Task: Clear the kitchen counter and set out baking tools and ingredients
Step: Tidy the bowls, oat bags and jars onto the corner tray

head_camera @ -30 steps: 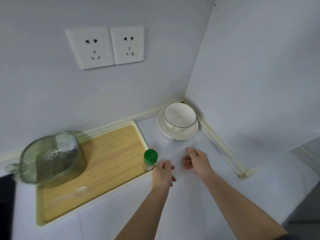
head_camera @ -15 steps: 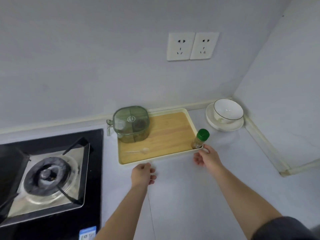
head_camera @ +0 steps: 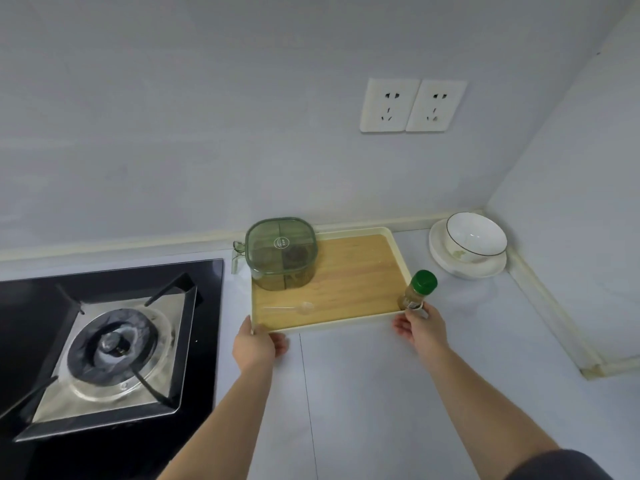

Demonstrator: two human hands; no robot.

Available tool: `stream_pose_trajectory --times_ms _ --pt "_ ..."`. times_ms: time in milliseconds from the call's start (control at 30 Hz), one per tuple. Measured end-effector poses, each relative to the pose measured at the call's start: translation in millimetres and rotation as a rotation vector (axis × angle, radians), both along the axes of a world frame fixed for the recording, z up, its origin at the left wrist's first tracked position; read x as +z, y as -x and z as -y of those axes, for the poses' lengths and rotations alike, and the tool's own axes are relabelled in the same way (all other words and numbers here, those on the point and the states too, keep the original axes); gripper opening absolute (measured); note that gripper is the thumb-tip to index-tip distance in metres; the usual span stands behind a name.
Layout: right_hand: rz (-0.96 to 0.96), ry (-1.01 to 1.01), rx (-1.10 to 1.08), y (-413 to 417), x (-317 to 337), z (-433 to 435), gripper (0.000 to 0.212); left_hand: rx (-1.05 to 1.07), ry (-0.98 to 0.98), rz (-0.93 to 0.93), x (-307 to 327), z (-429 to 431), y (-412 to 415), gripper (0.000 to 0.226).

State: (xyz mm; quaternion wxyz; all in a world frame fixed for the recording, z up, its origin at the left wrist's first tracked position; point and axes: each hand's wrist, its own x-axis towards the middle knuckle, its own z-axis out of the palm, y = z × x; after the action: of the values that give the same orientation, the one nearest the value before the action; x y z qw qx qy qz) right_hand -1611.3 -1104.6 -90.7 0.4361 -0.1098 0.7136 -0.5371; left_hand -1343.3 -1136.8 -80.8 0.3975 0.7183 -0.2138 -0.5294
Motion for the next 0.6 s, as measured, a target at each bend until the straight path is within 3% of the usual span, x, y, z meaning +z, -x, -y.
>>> stream_pose_trajectory --times_ms 167,467,600 --pt "0.0 0.017 0.012 9.9 -1.0 -0.6 0.017 -0.018 0.049 0.141 6.3 -3.9 13.2 0.034" --pt "0.002 0.028 -0.027 51.8 1.2 -4.9 0.018 -0.075 0.025 0.168 12.0 -6.6 58.4 0.046" --pt "0.001 0.033 -0.031 68.7 1.5 -7.8 0.019 -0.104 0.035 0.198 13.9 -10.1 76.5 0.04"
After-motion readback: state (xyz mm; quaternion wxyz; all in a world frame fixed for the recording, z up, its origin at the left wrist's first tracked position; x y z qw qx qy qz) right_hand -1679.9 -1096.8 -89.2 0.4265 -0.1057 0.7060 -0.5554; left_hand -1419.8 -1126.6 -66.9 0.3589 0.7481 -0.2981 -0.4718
